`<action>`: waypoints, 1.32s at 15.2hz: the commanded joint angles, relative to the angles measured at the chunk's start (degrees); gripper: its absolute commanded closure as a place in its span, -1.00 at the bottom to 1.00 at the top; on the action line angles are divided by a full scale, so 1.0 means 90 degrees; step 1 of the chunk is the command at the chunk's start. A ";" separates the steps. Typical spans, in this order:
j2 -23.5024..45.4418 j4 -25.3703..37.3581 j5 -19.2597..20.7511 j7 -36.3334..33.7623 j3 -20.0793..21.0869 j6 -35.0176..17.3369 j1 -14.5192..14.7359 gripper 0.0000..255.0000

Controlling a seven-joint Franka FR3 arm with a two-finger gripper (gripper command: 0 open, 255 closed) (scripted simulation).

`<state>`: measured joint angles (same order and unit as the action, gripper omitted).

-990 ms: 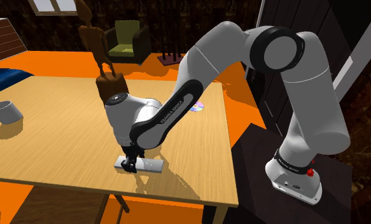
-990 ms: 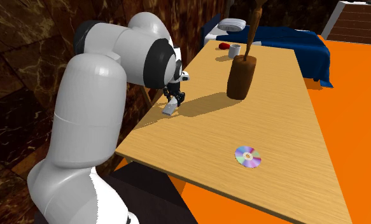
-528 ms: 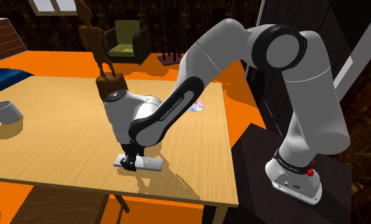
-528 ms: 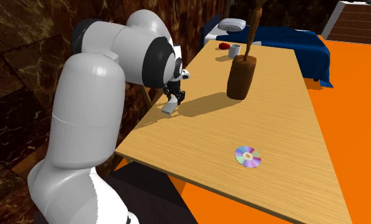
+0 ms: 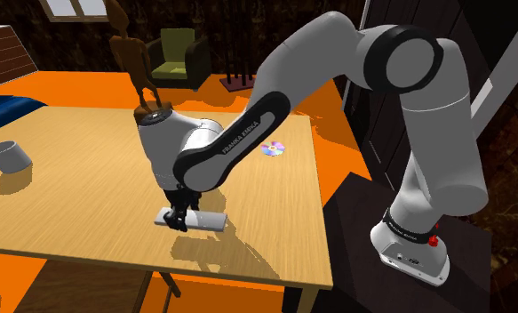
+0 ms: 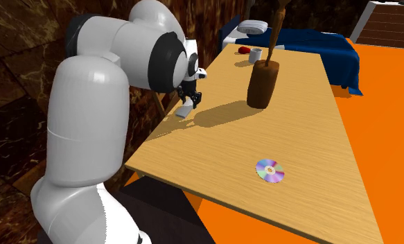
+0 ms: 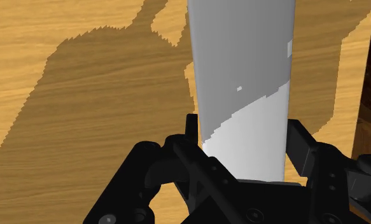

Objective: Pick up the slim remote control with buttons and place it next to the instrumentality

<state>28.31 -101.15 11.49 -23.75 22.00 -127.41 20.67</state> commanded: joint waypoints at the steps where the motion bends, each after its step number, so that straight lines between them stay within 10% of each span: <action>1: -0.0110 0.0031 -0.0049 0.0016 0.0032 0.0137 -0.0013 1.00; 6: -0.0315 0.0157 -0.0149 0.0074 0.0088 0.0455 -0.0049 1.00; 20: -0.1105 -0.0881 -0.0617 0.2149 -0.0316 0.0124 -0.1617 1.00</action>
<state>18.47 -109.14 6.14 -5.95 19.54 -126.42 7.11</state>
